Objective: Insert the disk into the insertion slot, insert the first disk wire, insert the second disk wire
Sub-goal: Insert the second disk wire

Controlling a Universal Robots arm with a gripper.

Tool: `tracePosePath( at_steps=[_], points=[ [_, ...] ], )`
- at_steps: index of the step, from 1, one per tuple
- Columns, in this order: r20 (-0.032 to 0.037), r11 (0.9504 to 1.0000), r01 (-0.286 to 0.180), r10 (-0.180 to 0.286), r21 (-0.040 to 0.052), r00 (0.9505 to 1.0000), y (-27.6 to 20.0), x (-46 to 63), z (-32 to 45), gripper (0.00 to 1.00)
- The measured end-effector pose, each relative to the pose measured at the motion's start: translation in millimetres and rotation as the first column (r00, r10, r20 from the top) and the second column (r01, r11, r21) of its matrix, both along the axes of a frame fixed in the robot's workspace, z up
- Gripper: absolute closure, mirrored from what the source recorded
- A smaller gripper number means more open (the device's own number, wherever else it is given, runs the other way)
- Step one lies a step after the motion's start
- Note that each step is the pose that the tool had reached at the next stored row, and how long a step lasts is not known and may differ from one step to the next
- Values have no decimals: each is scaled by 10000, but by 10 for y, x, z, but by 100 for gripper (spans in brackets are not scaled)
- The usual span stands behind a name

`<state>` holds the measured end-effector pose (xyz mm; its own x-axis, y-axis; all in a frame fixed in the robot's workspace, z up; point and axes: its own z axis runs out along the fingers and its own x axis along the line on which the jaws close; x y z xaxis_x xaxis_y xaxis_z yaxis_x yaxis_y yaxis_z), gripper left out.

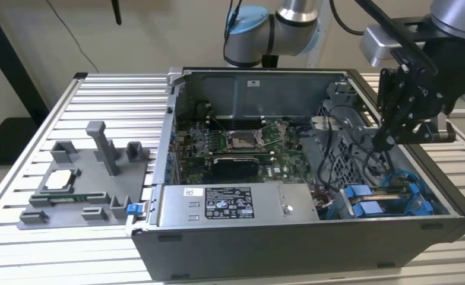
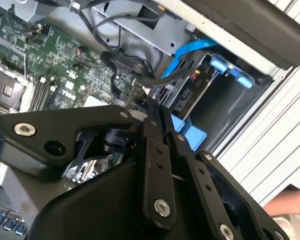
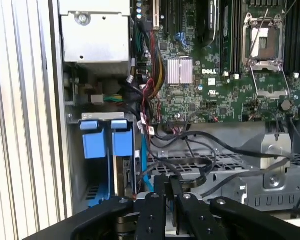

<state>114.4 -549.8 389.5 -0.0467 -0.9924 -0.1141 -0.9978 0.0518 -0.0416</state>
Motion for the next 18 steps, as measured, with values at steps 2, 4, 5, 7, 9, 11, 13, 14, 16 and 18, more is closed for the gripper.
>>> tracePosePath(
  at_steps=[2,4,5,7,9,11,13,14,16,18],
  points=[
    [12,10000,-30,30,-11,10000,-3,-60,0,100],
    [17,10000,-69,69,-39,10000,-6,-94,0,100],
    [19,10000,-82,82,-55,10000,-8,-101,-1,100],
    [40,9999,-95,96,-106,9999,-13,-122,0,100],
    [114,9998,-98,100,-174,9999,-18,-145,0,100],
    [211,9996,-102,108,-259,9997,-23,-165,0,100],
    [432,9993,-102,117,-366,9990,-24,-189,-1,100],
    [577,9991,-96,120,-413,9983,-24,-200,-1,100],
    [890,9988,-82,126,-491,9960,-25,-224,-1,100],
    [1237,9985,-65,132,-547,9922,-26,-248,-3,100]
  ],
)
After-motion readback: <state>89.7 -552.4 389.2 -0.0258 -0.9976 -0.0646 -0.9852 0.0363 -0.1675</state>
